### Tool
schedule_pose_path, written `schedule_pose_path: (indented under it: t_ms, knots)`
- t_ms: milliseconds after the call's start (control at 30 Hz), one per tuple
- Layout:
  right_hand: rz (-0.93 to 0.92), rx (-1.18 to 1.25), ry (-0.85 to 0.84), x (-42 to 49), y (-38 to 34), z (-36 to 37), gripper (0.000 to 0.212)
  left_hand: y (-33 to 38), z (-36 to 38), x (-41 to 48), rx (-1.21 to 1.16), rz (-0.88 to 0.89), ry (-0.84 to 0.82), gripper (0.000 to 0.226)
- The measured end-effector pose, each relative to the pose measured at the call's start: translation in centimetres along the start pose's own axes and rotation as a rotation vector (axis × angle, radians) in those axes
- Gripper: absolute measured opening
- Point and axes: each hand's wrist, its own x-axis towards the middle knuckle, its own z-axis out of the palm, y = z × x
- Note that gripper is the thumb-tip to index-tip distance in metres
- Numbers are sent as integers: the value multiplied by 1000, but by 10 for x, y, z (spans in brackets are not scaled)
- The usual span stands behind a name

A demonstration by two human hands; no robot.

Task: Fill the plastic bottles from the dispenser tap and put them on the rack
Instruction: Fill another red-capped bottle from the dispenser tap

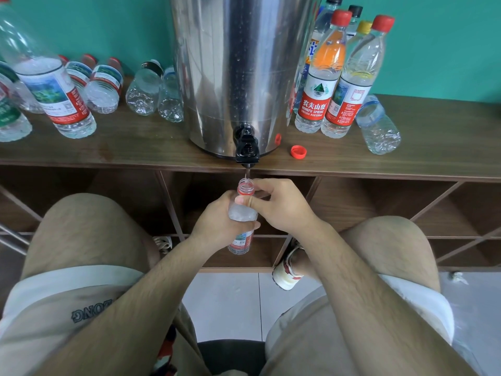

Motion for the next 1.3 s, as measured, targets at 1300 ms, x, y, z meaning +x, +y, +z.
schedule_pose_path:
  t_ms: [1300]
  knots:
    - [33,-8,-10,2,3,3,32,8,-4,-6,-41,-18,-36,68]
